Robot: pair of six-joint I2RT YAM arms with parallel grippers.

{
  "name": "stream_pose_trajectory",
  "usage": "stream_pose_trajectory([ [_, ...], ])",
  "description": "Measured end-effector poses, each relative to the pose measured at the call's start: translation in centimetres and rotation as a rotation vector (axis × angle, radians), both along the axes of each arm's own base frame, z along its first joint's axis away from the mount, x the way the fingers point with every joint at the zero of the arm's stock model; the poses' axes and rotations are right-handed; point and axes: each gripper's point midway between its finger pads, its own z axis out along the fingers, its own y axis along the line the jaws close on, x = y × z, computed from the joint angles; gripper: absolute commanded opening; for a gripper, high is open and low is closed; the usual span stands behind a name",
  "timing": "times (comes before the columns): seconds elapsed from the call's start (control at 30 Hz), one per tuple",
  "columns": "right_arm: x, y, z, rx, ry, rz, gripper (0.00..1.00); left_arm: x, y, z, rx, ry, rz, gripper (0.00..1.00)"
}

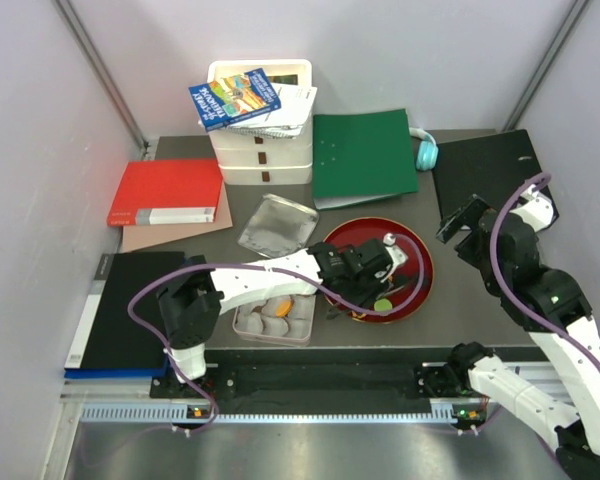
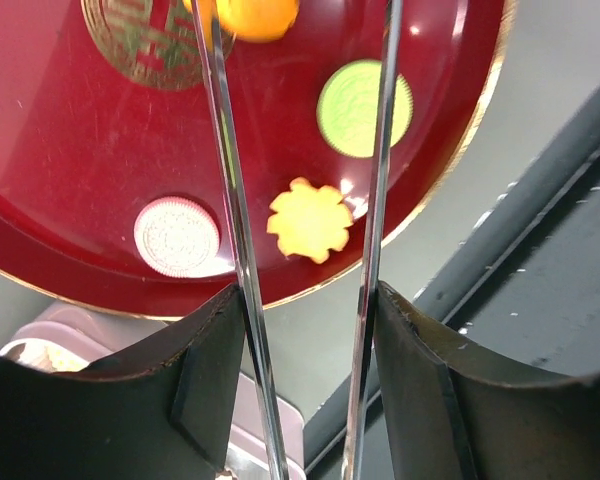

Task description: Pack the cookies

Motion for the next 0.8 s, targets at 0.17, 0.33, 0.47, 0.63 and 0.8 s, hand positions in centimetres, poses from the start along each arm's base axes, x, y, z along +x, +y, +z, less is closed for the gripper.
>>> stream_pose_trajectory([
  [0.17,0.0,0.0,0.0,0.000,-0.001,0.000,0.99,-0.2,-1.2,1.5,-0.033,-0.012,-0.035,0.57],
  [0.33,0.0,0.1,-0.2,-0.001,0.004,0.002,0.99,-1.4,-1.3,1.1,-0.011,-0.006,-0.075,0.55],
  [0.47,0.0,0.1,-0.2,-0.001,0.005,0.003,0.99,-1.5,-1.3,0.2,0.017,0.007,-0.078,0.50],
  [0.63,0.0,0.1,-0.2,-0.002,0.005,0.004,0.99,-1.5,-0.6,-0.3,0.050,0.011,-0.072,0.46],
  [0.8,0.0,0.1,-0.2,-0.007,0.006,0.006,0.99,-1.3,0.0,-0.3,0.074,-0.004,-0.057,0.45],
])
